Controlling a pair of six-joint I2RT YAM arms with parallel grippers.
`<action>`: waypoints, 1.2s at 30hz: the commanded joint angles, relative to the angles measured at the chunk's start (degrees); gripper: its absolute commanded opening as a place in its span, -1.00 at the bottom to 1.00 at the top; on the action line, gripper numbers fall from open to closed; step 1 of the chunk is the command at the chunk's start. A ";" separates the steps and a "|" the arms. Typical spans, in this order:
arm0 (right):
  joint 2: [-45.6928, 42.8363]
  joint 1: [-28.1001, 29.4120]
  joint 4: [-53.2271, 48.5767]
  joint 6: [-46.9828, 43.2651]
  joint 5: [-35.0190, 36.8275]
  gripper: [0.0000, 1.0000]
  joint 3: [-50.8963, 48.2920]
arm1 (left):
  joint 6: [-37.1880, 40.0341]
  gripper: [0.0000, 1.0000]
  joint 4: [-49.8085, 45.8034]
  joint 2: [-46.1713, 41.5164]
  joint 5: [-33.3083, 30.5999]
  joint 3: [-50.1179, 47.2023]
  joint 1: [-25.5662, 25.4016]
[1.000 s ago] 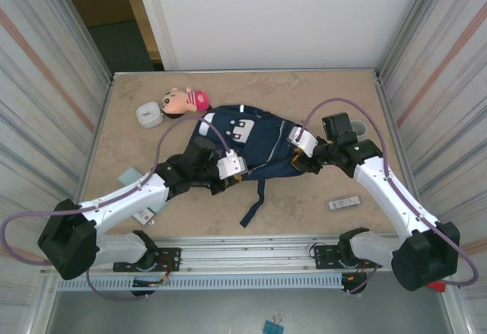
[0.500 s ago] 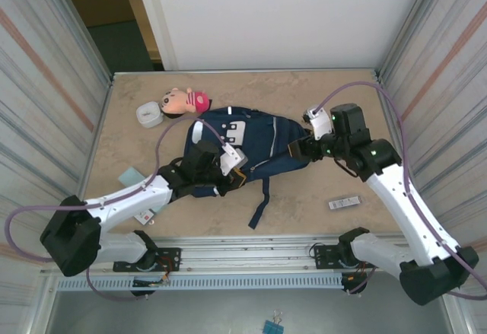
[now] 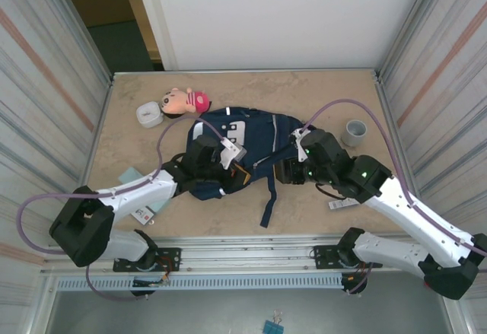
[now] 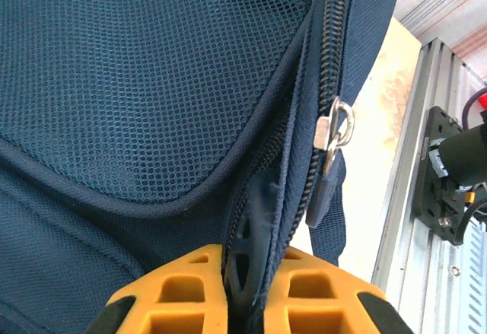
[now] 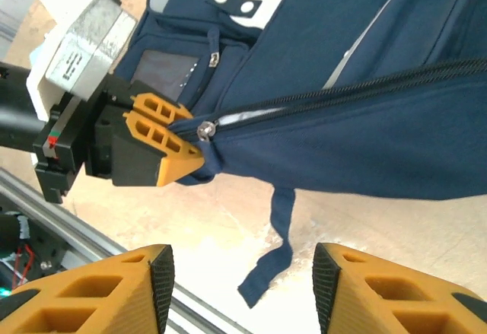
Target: Pack books, pencil case, and school supplies into a backpack
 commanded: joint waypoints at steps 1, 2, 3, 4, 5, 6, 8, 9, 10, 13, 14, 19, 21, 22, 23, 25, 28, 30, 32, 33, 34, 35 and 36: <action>2.32 0.53 3.76 6.72 -0.68 -0.01 -1.50 | -3.16 -1.00 6.14 0.17 6.31 2.73 0.48; 3.34 0.66 4.61 7.22 -1.79 -0.03 -1.70 | -2.97 -1.00 5.93 0.54 6.92 3.09 0.48; 4.13 0.80 5.28 7.44 -2.29 -0.04 -1.88 | -2.85 -1.00 5.56 0.92 7.21 3.48 0.54; 5.08 1.14 5.92 7.68 -2.59 -0.04 -1.84 | -2.79 -1.00 5.30 1.22 7.56 3.84 0.59; 5.96 1.32 6.43 7.87 -2.97 -0.04 -1.90 | -2.79 -1.00 5.06 1.49 7.86 4.10 0.56; 6.85 1.52 6.74 8.29 -3.17 -0.03 -1.62 | -2.84 -1.00 5.00 1.68 7.93 4.29 0.56; 8.61 2.27 7.10 9.49 -2.90 -0.03 -1.14 | -3.27 -1.00 4.95 1.96 8.06 4.64 0.56; 9.29 2.82 7.12 9.99 -2.27 -0.03 -0.90 | -3.32 -1.00 5.03 2.05 8.06 4.71 0.56; 10.07 3.46 7.20 10.49 -1.68 -0.03 -0.78 | -3.48 -1.00 5.27 2.10 8.06 4.78 0.56; 12.20 4.35 8.83 11.48 -0.84 -0.04 -1.16 | -4.13 -1.00 6.24 2.39 8.40 4.68 0.56; 12.84 4.39 9.72 11.73 -0.51 -0.05 -1.53 | -4.32 -1.00 6.63 2.48 8.68 4.64 0.56; 16.98 4.40 15.44 11.85 1.27 -0.07 -2.02 | -4.73 -1.00 7.30 3.01 10.13 5.26 0.56; 18.83 4.48 16.67 12.02 2.45 -0.09 -1.51 | -4.60 -1.00 7.24 2.95 10.56 5.43 0.55; 19.75 4.69 16.78 12.29 4.14 -0.11 -1.17 | -4.58 -1.00 7.19 2.93 10.79 5.44 0.52; 20.54 4.80 16.44 12.51 5.78 -0.14 -0.90 | -4.42 -1.00 7.15 2.93 10.87 5.61 0.55; 22.06 4.84 14.75 13.15 10.19 -0.20 -0.11 | -4.26 -1.00 6.89 2.79 11.05 5.55 0.54; 23.79 4.84 11.77 12.73 15.32 -0.32 0.87 | -3.78 -1.00 6.41 2.58 11.27 5.60 0.49; 24.39 4.88 9.35 12.64 17.91 -0.48 1.84 | -3.35 -1.00 5.70 2.36 11.06 5.61 0.50; 24.30 4.83 8.30 12.46 18.85 -0.60 1.95 | -2.84 -1.00 5.26 2.19 10.80 5.62 0.54; 24.21 4.83 7.80 12.44 19.17 -0.64 1.83 | -2.70 -1.00 5.13 2.15 10.78 5.60 0.48; 24.07 4.83 7.38 12.50 19.48 -0.67 1.87 | -2.56 -1.00 5.00 2.14 10.78 5.67 0.50; 24.06 4.83 6.54 12.71 20.16 -0.68 1.88 | -2.44 -1.00 4.79 2.20 10.71 5.80 0.48; 23.93 4.83 5.61 12.99 20.81 -0.69 1.94 | -2.36 -1.00 4.56 2.22 10.69 5.85 0.53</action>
